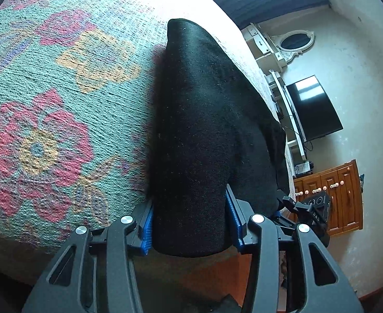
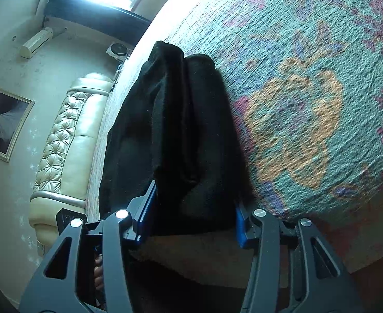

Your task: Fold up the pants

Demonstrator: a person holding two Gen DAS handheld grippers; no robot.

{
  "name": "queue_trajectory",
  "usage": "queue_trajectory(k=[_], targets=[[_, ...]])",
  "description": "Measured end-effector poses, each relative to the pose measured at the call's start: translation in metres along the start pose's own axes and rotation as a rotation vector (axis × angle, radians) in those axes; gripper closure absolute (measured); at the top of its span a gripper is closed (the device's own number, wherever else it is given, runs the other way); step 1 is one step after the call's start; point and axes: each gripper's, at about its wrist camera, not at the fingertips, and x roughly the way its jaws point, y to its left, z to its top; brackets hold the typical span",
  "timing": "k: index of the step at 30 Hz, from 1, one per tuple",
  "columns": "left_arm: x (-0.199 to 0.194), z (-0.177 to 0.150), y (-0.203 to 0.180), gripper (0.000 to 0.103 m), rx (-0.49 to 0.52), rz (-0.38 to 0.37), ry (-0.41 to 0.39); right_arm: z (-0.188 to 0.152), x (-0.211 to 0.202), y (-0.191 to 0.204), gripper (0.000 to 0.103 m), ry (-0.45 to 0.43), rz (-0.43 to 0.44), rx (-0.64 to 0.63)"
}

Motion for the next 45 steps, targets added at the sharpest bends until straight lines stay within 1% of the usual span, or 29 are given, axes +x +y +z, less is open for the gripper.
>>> queue_trajectory(k=[9, 18, 27, 36, 42, 45], targets=[[-0.007, 0.001, -0.012, 0.061, 0.067, 0.077, -0.022, -0.004, -0.001, 0.013, 0.056, -0.003, -0.015, -0.001], [-0.014, 0.003, -0.007, 0.062, 0.079, 0.108, -0.045, -0.004, 0.008, 0.021, 0.056, 0.011, -0.013, 0.007], [-0.039, 0.005, 0.016, 0.062, 0.034, 0.124, -0.090, -0.004, 0.033, 0.043, 0.056, 0.066, -0.011, -0.018], [-0.071, -0.001, 0.040, 0.062, -0.044, 0.140, -0.160, -0.004, 0.072, 0.079, 0.056, 0.159, 0.005, -0.088], [-0.094, -0.005, 0.059, 0.062, -0.088, 0.152, -0.206, -0.012, 0.103, 0.107, 0.056, 0.225, 0.026, -0.140], [-0.093, -0.006, 0.063, 0.062, -0.108, 0.132, -0.206, -0.015, 0.110, 0.113, 0.056, 0.238, 0.017, -0.158]])
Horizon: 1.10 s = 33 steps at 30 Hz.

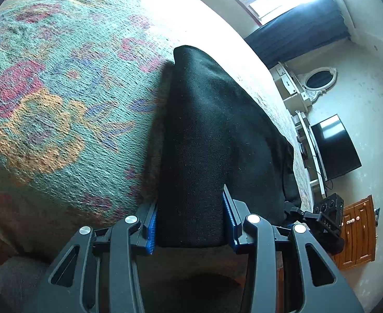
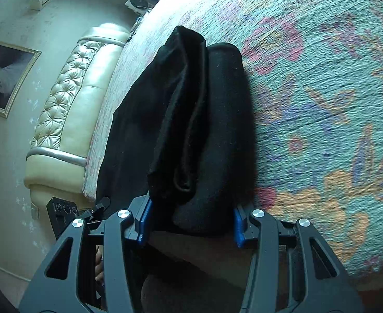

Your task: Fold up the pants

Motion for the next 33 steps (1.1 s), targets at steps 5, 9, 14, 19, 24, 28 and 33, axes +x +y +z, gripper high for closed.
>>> queue_trajectory(k=[5, 9, 14, 19, 24, 28, 33], targets=[[0.002, -0.002, 0.009, 0.055, -0.022, -0.099, 0.017, -0.001, -0.007, -0.014, 0.056, 0.000, 0.056, 0.047], [-0.016, -0.005, 0.030, 0.054, -0.101, -0.176, 0.010, -0.005, -0.018, -0.021, 0.050, 0.018, 0.105, 0.062], [-0.041, -0.002, 0.051, 0.054, -0.160, -0.261, -0.052, -0.005, -0.043, -0.039, 0.039, -0.020, 0.130, 0.126], [-0.026, 0.016, 0.063, 0.054, -0.229, -0.304, -0.036, 0.018, -0.038, -0.045, 0.034, -0.032, 0.146, 0.126], [0.008, 0.043, 0.053, 0.054, -0.194, -0.301, 0.033, 0.043, -0.012, -0.029, 0.030, -0.002, 0.144, 0.073], [0.024, 0.057, 0.043, 0.055, -0.123, -0.259, 0.048, 0.051, 0.005, -0.018, 0.053, 0.023, 0.052, 0.017], [0.030, 0.054, 0.038, 0.067, -0.047, -0.185, 0.049, 0.050, 0.000, -0.029, 0.071, 0.034, 0.082, 0.036]])
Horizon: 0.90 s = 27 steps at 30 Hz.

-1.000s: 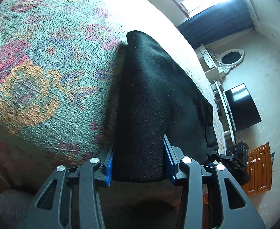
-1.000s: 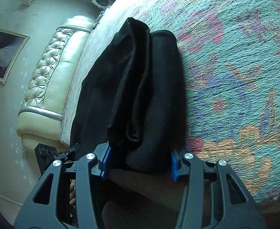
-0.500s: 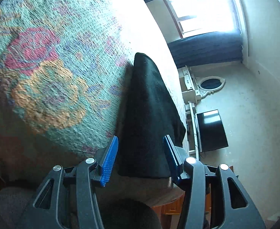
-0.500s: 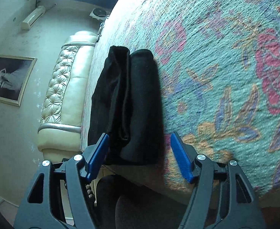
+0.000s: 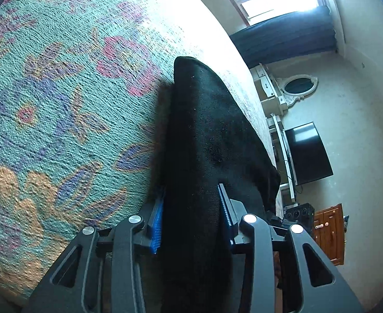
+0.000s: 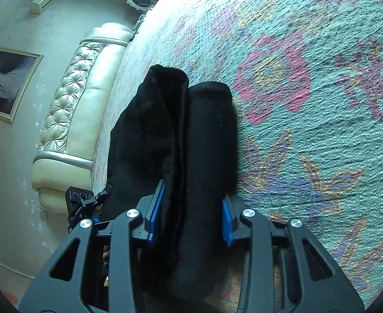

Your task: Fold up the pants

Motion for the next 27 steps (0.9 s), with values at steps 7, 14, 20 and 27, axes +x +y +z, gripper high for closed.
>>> queue_trajectory(k=[7, 14, 20, 27], targets=[[-0.006, -0.003, 0.000, 0.060, -0.019, -0.082, -0.002, -0.003, -0.006, -0.007, 0.061, -0.011, 0.044, -0.008], [-0.034, -0.008, 0.019, 0.052, -0.160, -0.245, -0.081, 0.013, -0.025, -0.003, 0.028, -0.092, 0.039, -0.006], [-0.017, 0.017, 0.009, 0.051, -0.107, -0.188, -0.061, 0.044, 0.005, 0.006, 0.024, -0.091, 0.070, -0.010], [0.026, 0.064, 0.011, 0.047, -0.120, -0.170, 0.039, 0.067, 0.038, 0.030, 0.012, -0.081, 0.019, -0.074]])
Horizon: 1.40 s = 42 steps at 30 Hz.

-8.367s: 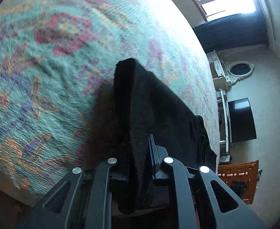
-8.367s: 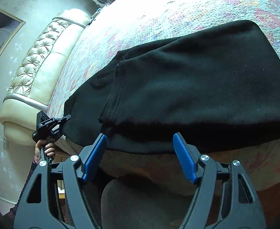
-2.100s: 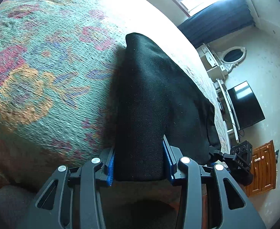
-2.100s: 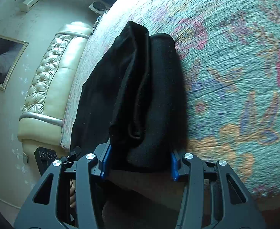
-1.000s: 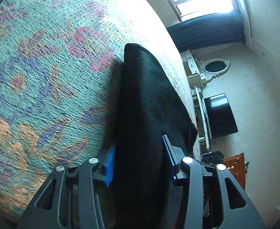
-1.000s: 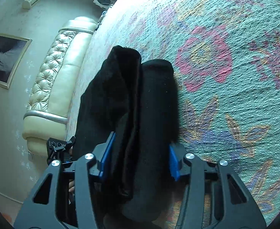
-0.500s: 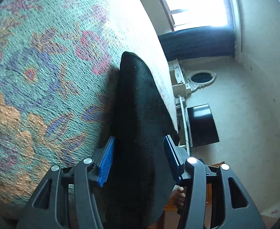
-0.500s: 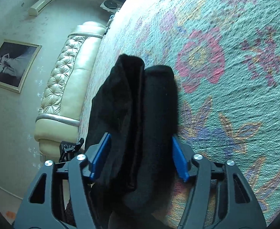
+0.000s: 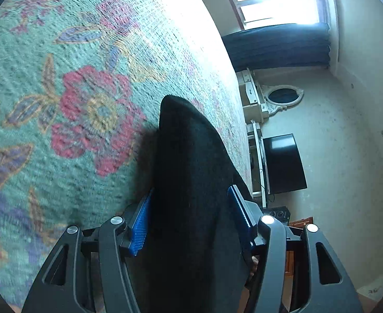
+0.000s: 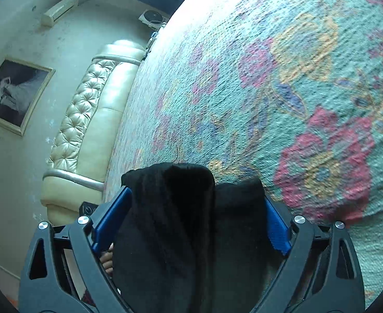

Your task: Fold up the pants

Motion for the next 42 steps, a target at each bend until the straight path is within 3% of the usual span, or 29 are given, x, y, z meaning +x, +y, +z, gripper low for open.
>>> queue_trajectory(k=[1, 2, 3, 4, 6, 12, 16, 24, 31, 42], targets=[[0.004, 0.004, -0.002, 0.047, 0.001, 0.009, 0.005, 0.000, 0.003, 0.002, 0.016, 0.009, -0.024, -0.014], [0.007, 0.007, -0.005, 0.047, 0.016, 0.026, 0.014, 0.000, 0.004, 0.000, 0.033, 0.016, -0.035, -0.010], [0.012, 0.008, -0.009, 0.057, 0.046, 0.065, 0.025, 0.001, 0.005, -0.004, 0.045, 0.024, -0.020, 0.010], [0.018, 0.009, -0.014, 0.065, 0.089, 0.120, 0.038, 0.000, 0.004, -0.009, 0.047, 0.019, -0.004, 0.028], [0.022, 0.008, -0.019, 0.070, 0.145, 0.156, 0.043, -0.002, 0.002, -0.009, 0.052, 0.003, -0.004, 0.021], [0.028, 0.018, -0.037, 0.074, 0.209, 0.256, 0.006, 0.004, 0.001, 0.007, 0.059, -0.072, -0.023, -0.055], [0.032, 0.031, -0.054, 0.074, 0.321, 0.339, -0.027, 0.024, 0.015, 0.011, 0.061, -0.094, -0.025, -0.055], [0.032, 0.062, -0.045, 0.074, 0.365, 0.399, -0.051, 0.074, 0.054, 0.026, 0.061, -0.100, -0.046, -0.073], [0.039, 0.079, -0.030, 0.074, 0.346, 0.387, -0.066, 0.094, 0.078, 0.021, 0.061, -0.085, -0.053, -0.048], [0.056, 0.088, -0.034, 0.073, 0.354, 0.365, -0.068, 0.089, 0.076, -0.005, 0.061, -0.082, -0.022, 0.004]])
